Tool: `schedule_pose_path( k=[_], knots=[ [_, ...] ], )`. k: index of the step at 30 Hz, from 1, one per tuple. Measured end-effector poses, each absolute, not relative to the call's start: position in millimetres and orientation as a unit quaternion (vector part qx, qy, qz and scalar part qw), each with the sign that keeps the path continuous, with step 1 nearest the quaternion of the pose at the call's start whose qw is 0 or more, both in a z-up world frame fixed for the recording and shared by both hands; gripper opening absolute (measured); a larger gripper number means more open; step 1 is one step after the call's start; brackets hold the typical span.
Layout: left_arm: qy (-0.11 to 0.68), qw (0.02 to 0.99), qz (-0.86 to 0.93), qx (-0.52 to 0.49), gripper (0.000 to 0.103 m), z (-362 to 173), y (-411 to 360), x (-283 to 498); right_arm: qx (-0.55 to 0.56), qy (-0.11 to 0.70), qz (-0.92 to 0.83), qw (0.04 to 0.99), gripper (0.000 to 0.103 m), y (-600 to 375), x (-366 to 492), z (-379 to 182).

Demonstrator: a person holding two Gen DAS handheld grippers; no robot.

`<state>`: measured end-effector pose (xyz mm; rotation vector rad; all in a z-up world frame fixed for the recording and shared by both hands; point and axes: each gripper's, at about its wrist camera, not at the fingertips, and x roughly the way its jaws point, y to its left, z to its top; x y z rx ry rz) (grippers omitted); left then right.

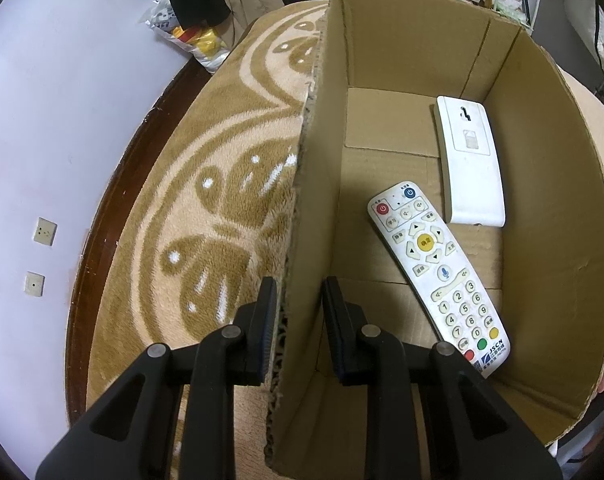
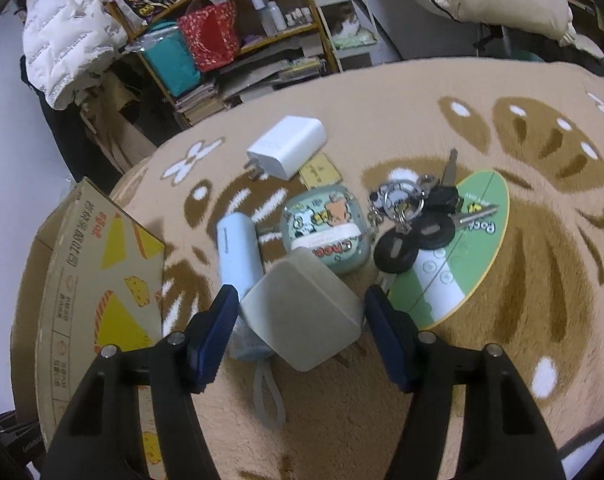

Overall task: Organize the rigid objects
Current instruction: 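Move the right gripper to the grey square adapter and grasp it, then lift the grey adapter into the box and open the right gripper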

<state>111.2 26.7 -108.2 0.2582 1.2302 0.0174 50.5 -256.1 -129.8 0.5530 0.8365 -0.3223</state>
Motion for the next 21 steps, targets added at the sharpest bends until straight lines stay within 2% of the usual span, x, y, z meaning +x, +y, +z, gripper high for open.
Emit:
schedule_pose_path(
  k=[21],
  knots=[
    [0.574,0.809,0.009,0.124,0.023,-107.7,26.4,109.7,0.24,0.351,-0.07,0.902,0.069,-217.9,59.8,-80.0]
  ],
)
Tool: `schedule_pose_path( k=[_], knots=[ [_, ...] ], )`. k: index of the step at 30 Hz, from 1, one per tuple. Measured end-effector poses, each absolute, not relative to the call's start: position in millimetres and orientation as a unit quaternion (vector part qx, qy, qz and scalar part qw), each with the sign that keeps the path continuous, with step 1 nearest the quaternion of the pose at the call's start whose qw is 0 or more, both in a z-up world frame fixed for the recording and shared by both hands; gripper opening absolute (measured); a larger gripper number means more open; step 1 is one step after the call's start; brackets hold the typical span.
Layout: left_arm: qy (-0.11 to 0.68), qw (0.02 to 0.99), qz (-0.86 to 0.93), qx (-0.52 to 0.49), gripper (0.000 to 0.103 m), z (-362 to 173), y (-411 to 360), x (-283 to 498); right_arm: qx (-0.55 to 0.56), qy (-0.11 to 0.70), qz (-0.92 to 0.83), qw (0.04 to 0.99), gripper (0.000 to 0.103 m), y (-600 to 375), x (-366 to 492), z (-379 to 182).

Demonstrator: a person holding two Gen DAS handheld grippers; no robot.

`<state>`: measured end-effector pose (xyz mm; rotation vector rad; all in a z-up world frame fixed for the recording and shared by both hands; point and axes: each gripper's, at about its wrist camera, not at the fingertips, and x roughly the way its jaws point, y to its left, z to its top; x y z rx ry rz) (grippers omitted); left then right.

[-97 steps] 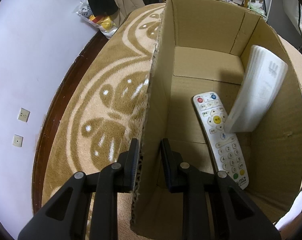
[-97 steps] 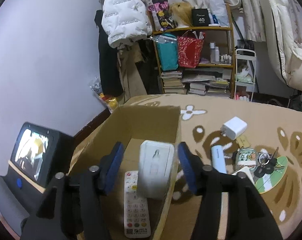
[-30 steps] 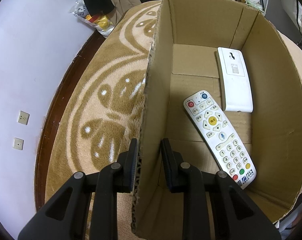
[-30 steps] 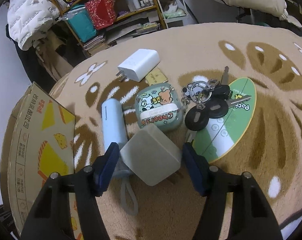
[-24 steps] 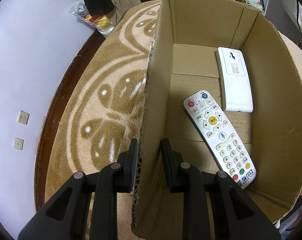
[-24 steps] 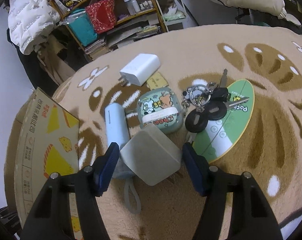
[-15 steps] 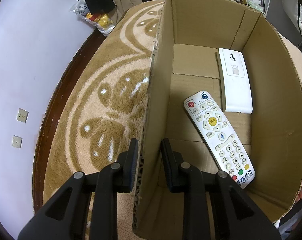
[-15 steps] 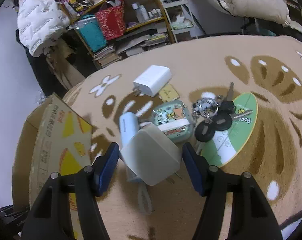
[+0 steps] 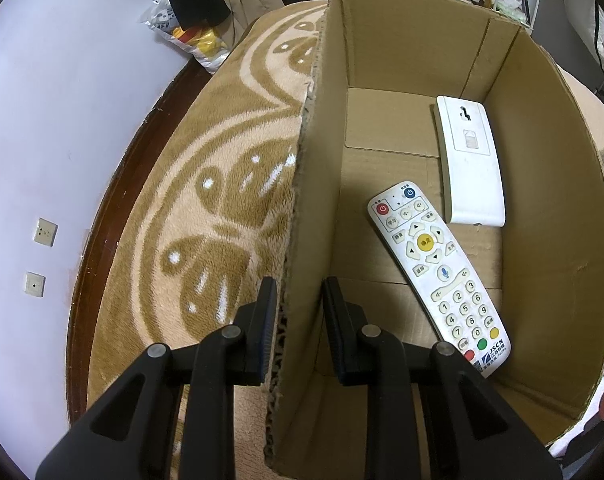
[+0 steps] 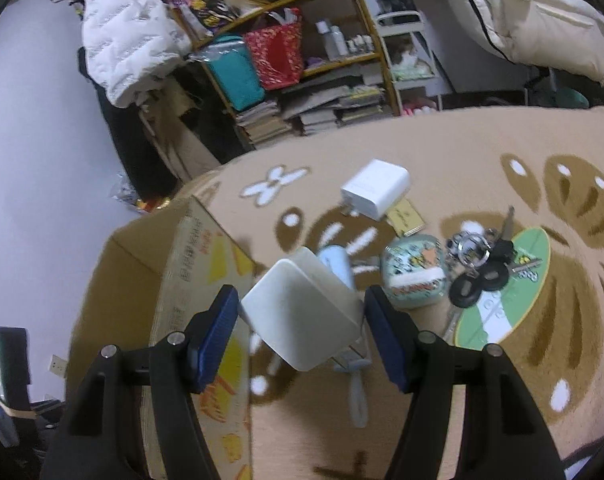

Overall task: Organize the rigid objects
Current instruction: 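Lift the grey adapter into the box and open the right gripper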

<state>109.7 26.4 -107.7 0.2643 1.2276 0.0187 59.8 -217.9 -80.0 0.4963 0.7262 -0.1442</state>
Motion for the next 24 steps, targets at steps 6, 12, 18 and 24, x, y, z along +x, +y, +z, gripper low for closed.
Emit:
schedule_pose_path(
  k=[6,12,18,24],
  knots=[
    [0.572,0.81,0.01,0.131,0.023,-107.6,22.9,108.2,0.242,0.329,-0.048,0.912,0.069,-209.0,60.6,-64.2],
    [0.571,0.81,0.012,0.137,0.023,-107.1,20.1,107.3,0.235,0.306,0.001,0.923,0.069,-191.6,61.7,-47.2],
    [0.572,0.809,0.013,0.138,0.023,-108.2,19.4,107.6,0.197,0.293,0.038,0.935,0.069,-165.0,62.3,-33.7],
    [0.574,0.808,0.012,0.134,0.023,-106.8,21.1,108.7,0.168,0.274,0.072,0.944,0.069,-149.0,57.7,-26.5]
  ],
)
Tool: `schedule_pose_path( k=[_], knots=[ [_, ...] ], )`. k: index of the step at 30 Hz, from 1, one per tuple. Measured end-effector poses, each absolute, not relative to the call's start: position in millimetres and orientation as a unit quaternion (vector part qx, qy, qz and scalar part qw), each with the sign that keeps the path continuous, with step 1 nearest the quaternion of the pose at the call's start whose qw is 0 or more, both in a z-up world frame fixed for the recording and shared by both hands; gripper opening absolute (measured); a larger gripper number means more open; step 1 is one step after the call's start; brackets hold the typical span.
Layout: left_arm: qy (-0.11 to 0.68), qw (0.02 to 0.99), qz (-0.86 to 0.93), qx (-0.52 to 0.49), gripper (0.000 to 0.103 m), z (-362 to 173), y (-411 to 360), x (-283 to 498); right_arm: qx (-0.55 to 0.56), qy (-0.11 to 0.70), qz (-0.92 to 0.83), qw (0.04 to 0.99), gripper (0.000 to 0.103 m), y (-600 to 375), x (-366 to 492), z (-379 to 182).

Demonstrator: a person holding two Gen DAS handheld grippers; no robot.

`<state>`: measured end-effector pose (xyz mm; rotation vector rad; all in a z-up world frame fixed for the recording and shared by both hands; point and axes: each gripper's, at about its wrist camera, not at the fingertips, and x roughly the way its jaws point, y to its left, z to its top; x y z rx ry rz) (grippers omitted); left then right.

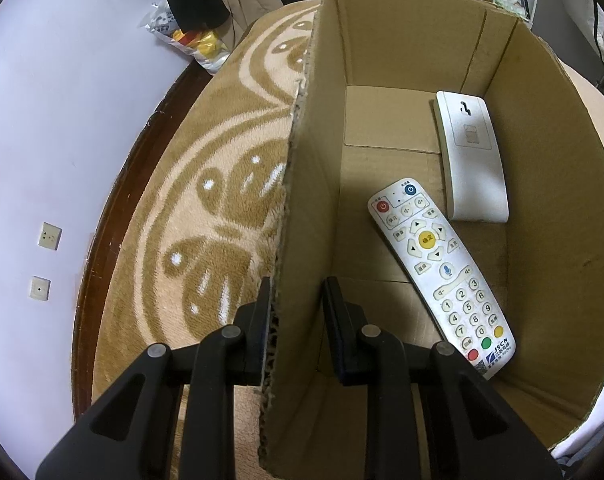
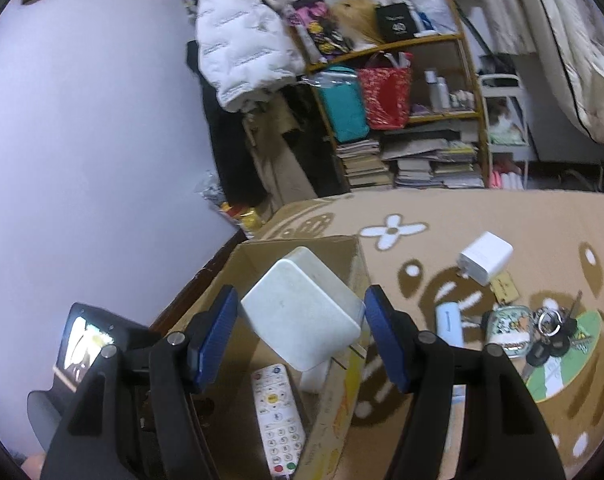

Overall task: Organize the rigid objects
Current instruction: 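Lift the grey adapter into the box and open the right gripper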

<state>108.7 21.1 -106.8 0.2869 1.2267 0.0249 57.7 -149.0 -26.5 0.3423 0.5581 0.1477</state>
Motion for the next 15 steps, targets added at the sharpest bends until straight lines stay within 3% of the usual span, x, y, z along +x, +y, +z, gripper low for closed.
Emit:
schedule_pose_path(
  k=[15],
  knots=[
    [0.58,0.806,0.008,0.12,0.023,-109.4,28.2,111.1,0.138,0.3,0.096,0.939,0.069,-130.0,61.5,-37.5]
  ],
)
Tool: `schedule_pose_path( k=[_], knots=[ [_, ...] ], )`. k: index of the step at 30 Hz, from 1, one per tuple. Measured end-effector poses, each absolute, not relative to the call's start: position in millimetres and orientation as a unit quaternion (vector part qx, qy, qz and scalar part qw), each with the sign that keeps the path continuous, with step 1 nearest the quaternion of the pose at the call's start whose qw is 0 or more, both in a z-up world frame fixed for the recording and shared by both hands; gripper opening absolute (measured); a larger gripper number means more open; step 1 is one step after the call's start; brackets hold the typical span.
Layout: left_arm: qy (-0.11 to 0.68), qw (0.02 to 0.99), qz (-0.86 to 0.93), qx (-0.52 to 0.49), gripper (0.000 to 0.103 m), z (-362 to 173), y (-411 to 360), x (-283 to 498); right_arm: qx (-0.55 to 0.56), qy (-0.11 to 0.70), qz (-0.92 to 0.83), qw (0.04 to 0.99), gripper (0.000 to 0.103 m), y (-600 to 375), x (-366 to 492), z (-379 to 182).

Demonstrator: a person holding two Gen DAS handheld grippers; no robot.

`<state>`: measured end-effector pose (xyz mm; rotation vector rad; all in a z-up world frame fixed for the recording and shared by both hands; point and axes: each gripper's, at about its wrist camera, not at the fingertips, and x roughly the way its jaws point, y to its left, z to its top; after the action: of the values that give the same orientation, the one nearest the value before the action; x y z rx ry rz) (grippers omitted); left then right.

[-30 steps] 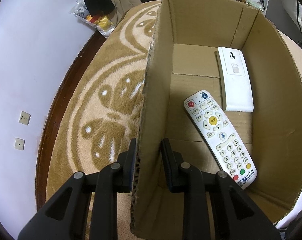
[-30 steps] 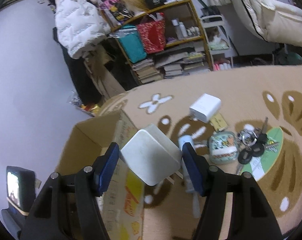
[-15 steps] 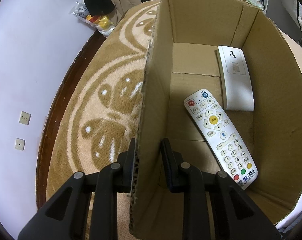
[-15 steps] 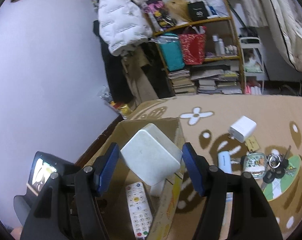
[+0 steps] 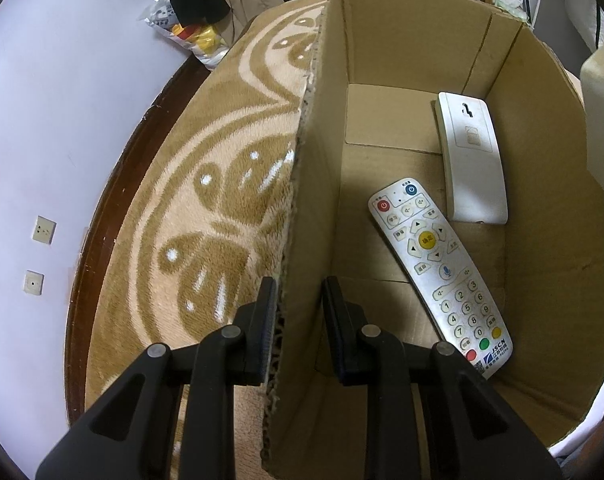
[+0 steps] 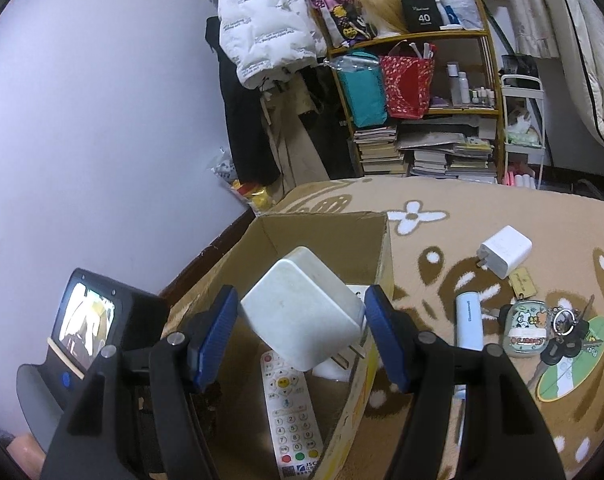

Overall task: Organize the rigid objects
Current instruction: 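Lift the grey adapter into the box and open the right gripper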

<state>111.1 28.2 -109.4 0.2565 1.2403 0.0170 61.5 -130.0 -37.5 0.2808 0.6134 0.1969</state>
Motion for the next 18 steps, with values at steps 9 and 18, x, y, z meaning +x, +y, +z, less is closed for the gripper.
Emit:
schedule_pose_path(
  k=[9,18],
  knots=[
    [0.58,0.806,0.008,0.119,0.023,-109.6,29.1,111.9,0.13,0.31,0.094,0.937,0.069,-127.7,63.7,-43.0],
    [0.58,0.806,0.008,0.12,0.023,-109.6,29.2,112.1,0.133,0.32,0.087,0.934,0.069,-127.7,67.0,-45.7]
  ],
)
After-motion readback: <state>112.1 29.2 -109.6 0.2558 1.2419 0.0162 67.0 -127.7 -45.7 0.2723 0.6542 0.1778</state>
